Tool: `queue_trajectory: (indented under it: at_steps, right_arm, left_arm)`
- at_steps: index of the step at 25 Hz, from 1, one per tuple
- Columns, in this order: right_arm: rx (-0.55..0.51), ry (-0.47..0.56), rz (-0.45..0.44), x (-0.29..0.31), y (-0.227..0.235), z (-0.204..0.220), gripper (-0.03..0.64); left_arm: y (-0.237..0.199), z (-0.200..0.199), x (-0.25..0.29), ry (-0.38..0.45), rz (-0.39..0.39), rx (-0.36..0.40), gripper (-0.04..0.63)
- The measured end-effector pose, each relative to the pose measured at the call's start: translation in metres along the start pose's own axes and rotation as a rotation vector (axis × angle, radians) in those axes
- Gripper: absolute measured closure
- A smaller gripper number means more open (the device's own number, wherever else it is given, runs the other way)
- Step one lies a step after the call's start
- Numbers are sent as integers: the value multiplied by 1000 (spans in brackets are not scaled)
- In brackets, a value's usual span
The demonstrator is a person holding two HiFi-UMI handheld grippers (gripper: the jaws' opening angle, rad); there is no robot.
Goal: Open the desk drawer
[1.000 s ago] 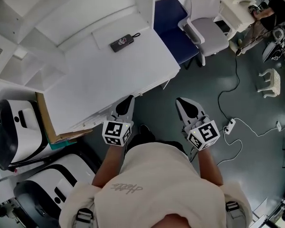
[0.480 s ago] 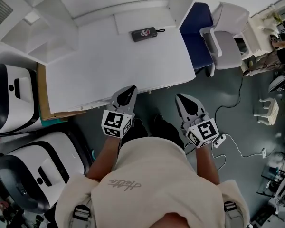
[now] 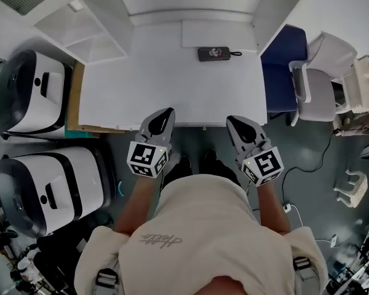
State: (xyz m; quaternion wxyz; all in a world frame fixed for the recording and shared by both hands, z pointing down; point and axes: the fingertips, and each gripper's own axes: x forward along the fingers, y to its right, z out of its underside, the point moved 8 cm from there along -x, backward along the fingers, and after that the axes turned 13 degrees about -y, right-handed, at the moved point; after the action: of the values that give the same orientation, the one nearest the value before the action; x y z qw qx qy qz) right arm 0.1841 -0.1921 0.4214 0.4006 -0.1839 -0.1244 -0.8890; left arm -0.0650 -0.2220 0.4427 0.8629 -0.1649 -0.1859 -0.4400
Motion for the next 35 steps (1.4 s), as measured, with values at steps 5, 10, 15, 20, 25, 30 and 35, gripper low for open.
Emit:
queue_trajectory:
  at_steps: [5, 10, 15, 20, 25, 30, 35]
  right_arm:
    - [-3, -41, -81, 5, 17, 20, 615]
    - [26, -68, -171, 7, 35, 41, 615]
    - [27, -82, -202, 6, 33, 52, 615]
    - [19, -78, -163, -4, 29, 49, 615]
    - [37, -1, -74, -18, 23, 36, 615]
    - [37, 44, -13, -25, 12, 21, 615]
    - [22, 55, -2, -30, -3, 17, 615]
  left_arm:
    - [17, -8, 3, -1, -89, -7, 577]
    - [41, -3, 12, 4, -81, -101, 577]
    - [48, 3, 10, -24, -110, -76, 577]
    - [45, -2, 17, -3, -68, -87, 577]
    - [47, -13, 4, 27, -66, -11, 577]
    - [48, -13, -15, 36, -55, 68, 577]
    - [42, -5, -27, 48, -41, 54, 577]
